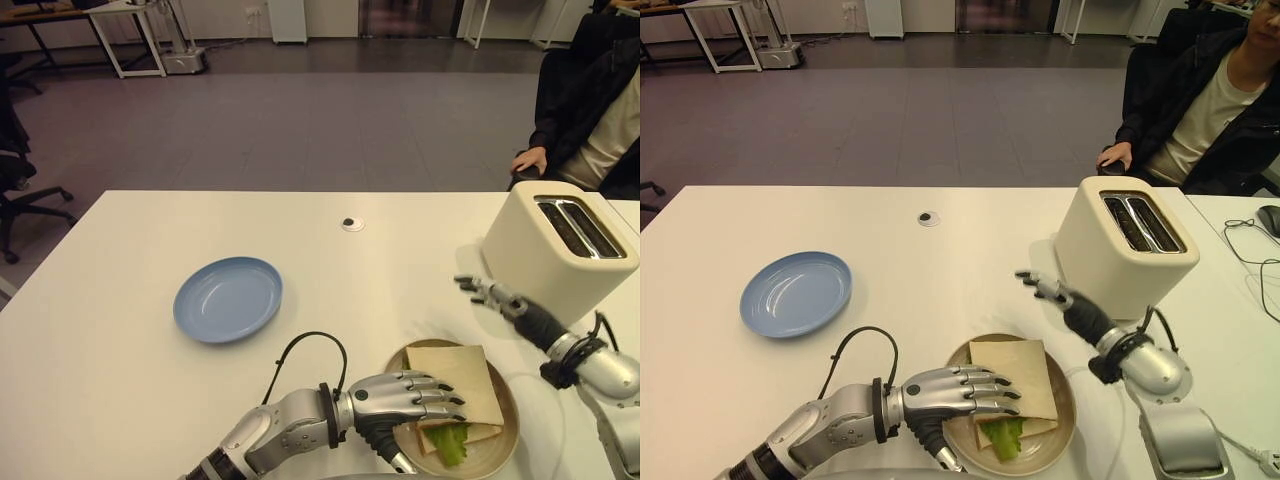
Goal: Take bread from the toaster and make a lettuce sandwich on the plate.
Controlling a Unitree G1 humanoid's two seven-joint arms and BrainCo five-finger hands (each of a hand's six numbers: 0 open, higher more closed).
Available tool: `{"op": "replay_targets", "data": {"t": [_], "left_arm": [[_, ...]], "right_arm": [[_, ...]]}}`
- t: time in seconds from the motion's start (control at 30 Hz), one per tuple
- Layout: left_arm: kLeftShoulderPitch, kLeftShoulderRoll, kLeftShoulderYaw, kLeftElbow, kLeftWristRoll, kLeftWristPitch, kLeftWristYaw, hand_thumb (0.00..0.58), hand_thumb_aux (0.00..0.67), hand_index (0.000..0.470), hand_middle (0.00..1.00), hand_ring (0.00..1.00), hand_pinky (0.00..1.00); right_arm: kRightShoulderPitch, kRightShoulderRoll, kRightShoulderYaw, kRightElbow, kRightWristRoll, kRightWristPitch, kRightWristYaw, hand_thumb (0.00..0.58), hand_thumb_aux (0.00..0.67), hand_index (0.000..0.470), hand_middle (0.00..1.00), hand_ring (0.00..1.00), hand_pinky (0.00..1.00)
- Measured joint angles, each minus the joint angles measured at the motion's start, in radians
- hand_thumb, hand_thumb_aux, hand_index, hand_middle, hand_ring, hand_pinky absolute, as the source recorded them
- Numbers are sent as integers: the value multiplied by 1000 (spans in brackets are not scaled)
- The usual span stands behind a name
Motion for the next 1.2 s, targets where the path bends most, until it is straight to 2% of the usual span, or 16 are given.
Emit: {"op": "replay_targets", "data": {"t": [0.2,0.23,0.27,0.3,0.33,0.37,0.4,0.43,0.47,0.5,0.53,0.67,0.77,0.87,1.0,1.2], "left_arm": [[1,-3,55,-33,-65,21,-2,0,0,0,0,0,0],[7,-6,80,-61,-123,33,-4,0,0,0,0,0,0],[16,-14,106,-109,-217,55,-8,0,0,0,0,0,0],[23,-37,127,-185,-345,89,-20,0,0,0,0,0,0],[36,-47,145,-255,-467,130,-36,0,0,0,0,0,0],[39,-47,161,-312,-574,170,-53,0,0,0,0,0,0],[45,-39,174,-368,-693,219,-75,0,0,0,71,71,71],[52,-30,184,-409,-790,259,-97,0,0,0,282,282,282],[66,-5,191,-454,-904,303,-131,100,60,42,541,541,541],[88,33,200,-486,-1012,344,-174,480,391,275,843,843,843],[121,93,217,-510,-1123,397,-242,580,670,470,1000,1000,1000],[225,310,297,-461,-1209,449,-466,580,670,470,1000,1000,1000],[257,401,289,-385,-1058,429,-548,580,670,470,1000,1000,1000],[238,378,223,-291,-832,400,-534,580,670,470,1000,1000,1000],[189,279,148,-201,-601,356,-458,580,670,470,1000,1000,1000],[128,169,54,-163,-327,302,-351,580,670,470,1000,1000,1000]], "right_arm": [[-80,88,-150,29,227,39,-25,0,0,0,16,16,16],[-73,92,-162,43,252,40,-7,36,21,15,333,333,333],[-63,92,-170,58,272,40,17,445,347,243,690,690,690],[-47,92,-177,75,299,40,48,516,447,313,980,980,980],[-33,91,-180,86,317,39,80,580,670,470,1000,1000,1000],[-21,89,-181,94,334,37,110,580,670,470,1000,1000,1000],[-7,86,-187,105,352,34,147,580,670,470,1000,1000,1000],[5,82,-194,114,373,34,179,580,670,470,1000,1000,1000],[24,72,-203,122,402,34,229,580,670,470,1000,1000,1000],[50,54,-214,128,433,37,289,580,670,470,1000,1000,1000],[94,23,-230,139,476,45,379,580,670,470,1000,1000,1000],[326,-130,-275,172,544,51,767,580,670,470,1000,1000,1000],[497,-224,-230,219,363,-82,940,580,670,470,1000,1000,1000],[572,-261,-91,247,109,-276,953,580,670,470,1000,1000,1000],[561,-276,33,292,-73,-472,908,580,670,470,1000,1000,1000],[453,-239,126,273,-259,-639,698,580,670,470,1000,1000,1000]]}}
